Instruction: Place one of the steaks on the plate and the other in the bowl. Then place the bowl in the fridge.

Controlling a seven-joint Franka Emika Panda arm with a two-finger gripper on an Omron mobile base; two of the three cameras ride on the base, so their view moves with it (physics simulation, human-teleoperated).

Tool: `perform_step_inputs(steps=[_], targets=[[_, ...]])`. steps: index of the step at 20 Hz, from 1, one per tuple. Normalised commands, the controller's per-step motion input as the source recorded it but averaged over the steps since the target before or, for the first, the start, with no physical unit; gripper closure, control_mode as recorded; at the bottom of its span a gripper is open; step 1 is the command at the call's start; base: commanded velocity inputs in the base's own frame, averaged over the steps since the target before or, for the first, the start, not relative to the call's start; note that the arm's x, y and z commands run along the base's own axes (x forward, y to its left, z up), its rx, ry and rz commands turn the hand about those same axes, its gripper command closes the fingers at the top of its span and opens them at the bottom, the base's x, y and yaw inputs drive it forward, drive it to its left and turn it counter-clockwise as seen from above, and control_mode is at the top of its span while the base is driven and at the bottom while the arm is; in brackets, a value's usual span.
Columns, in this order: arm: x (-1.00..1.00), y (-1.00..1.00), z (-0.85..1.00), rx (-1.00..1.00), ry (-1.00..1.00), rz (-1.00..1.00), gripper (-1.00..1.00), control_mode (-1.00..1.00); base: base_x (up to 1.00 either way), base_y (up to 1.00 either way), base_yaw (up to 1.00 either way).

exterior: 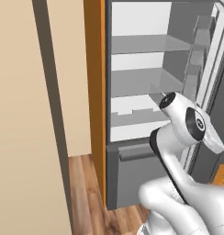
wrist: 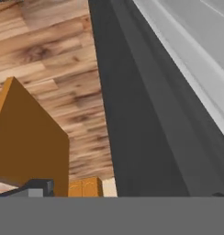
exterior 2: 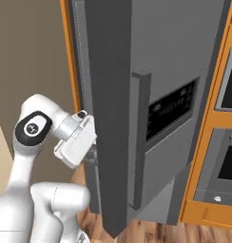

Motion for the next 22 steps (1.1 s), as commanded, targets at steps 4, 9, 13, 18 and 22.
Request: perform_step_inputs(steps=[4, 9, 13, 18, 22], targets=[[-0.36, -1.00, 0.00, -0.03, 0.00, 0.00, -1.00, -1.00, 0.00, 0.00, 0.00], [-0.84, -0.32, 0.00, -0.10, 0.00, -0.05, -1.00, -1.00, 0.00, 0.00, 0.00], [-1.00, 0.59, 0.04, -0.22, -0.02, 0.00, -1.00, -1.00, 0.00, 0.00, 0.00], [-0.68, 0.99, 0.01, -0.19, -0.13, 0.00, -1.00, -1.00, 0.00, 0.00, 0.00], [0.12, 0.81, -0.36, 0.09, -0.27, -0.26, -1.00, -1.00, 0.00, 0.00, 0.00]])
